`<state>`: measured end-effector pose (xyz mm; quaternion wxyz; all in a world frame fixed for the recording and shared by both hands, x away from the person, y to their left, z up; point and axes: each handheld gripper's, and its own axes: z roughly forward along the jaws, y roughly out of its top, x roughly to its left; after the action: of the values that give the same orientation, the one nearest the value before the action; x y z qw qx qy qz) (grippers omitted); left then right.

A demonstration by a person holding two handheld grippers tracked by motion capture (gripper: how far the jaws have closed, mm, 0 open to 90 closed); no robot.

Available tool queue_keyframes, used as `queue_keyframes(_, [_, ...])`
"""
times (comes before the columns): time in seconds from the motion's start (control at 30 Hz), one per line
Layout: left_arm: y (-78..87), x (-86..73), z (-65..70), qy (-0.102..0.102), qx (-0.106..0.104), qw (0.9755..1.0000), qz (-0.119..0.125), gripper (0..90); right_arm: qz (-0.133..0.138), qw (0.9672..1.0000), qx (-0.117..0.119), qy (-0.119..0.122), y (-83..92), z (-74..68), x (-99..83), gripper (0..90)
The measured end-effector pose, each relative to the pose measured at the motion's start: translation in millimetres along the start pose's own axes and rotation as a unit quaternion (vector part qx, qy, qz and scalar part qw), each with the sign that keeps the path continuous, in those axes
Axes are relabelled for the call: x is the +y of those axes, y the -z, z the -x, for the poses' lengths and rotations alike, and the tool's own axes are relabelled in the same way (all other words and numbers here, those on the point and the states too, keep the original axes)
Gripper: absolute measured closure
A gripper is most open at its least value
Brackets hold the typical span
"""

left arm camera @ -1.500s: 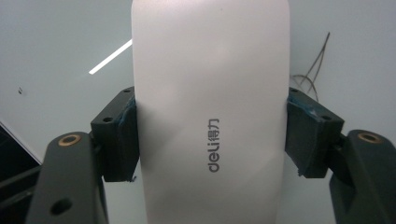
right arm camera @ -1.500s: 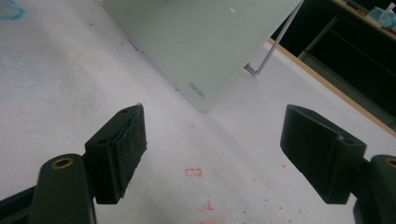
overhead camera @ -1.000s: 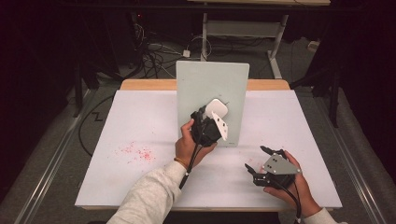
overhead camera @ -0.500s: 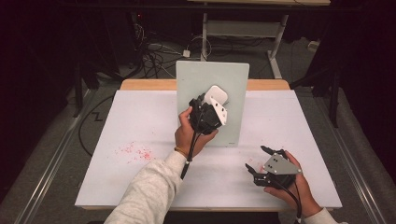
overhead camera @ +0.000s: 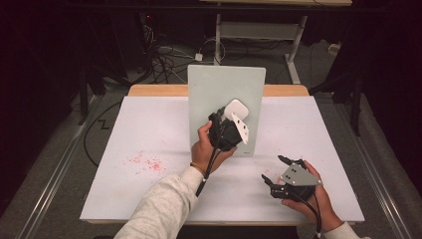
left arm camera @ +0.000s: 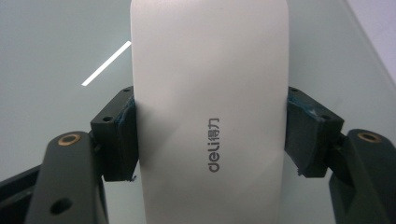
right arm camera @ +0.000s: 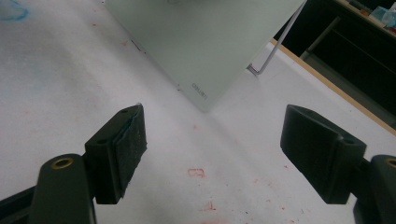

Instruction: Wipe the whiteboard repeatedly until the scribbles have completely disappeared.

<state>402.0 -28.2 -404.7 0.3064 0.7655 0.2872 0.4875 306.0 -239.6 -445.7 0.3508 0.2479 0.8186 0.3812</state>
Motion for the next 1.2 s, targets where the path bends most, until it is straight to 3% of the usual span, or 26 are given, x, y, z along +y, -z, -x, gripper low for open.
queue_keyframes(0.17, [-0.3, -7.0, 15.2, -0.028, -0.003, 0.9996, -0.007, 28.8, 0.0, 1.0, 0.001, 0.002, -0.2, -0.3, -0.1, 23.1])
queue_keyframes(0.37, [-0.3, -4.5, 12.3, -0.031, -0.01, 0.9994, -0.007, 28.7, -0.001, 1.0, 0.001, 0.003, -0.4, -0.4, -0.2, 23.1])
queue_keyframes(0.43, [-0.1, -0.8, 6.2, -0.024, -0.003, 0.9997, -0.004, 28.7, -0.002, 1.0, 0.001, 0.003, -0.4, -0.6, -0.3, 23.1])
queue_keyframes(0.63, [2.4, 4.9, -33.4, 0.033, 0.006, 0.9994, 0.005, 28.8, -0.001, 1.0, 0.002, 0.0, -0.1, 0.0, -0.8, 23.1])
queue_keyframes(0.7, [3.1, 2.7, -37.9, 0.03, 0.007, 0.9995, 0.002, 28.7, -0.002, 1.0, 0.001, 0.001, -0.4, 0.2, -0.9, 23.1])
queue_keyframes(0.9, [2.5, 0.3, -26.7, 0.006, 0.014, 0.9999, -0.002, 28.8, -0.004, 1.0, 0.004, 0.005, -1.7, -1.7, -0.2, 23.1])
queue_keyframes(1.1, [-0.4, 12.2, -10.4, -0.016, 0.003, 0.9999, 0.0, 28.7, -0.002, 0.9999, 0.004, 0.011, -1.7, -0.5, -0.5, 23.1])
queue_keyframes(1.2, [-1.1, 8.5, -2.9, -0.02, -0.003, 0.9998, 0.003, 28.8, -0.003, 1.0, 0.003, 0.004, -0.8, -0.4, -1.3, 23.1])
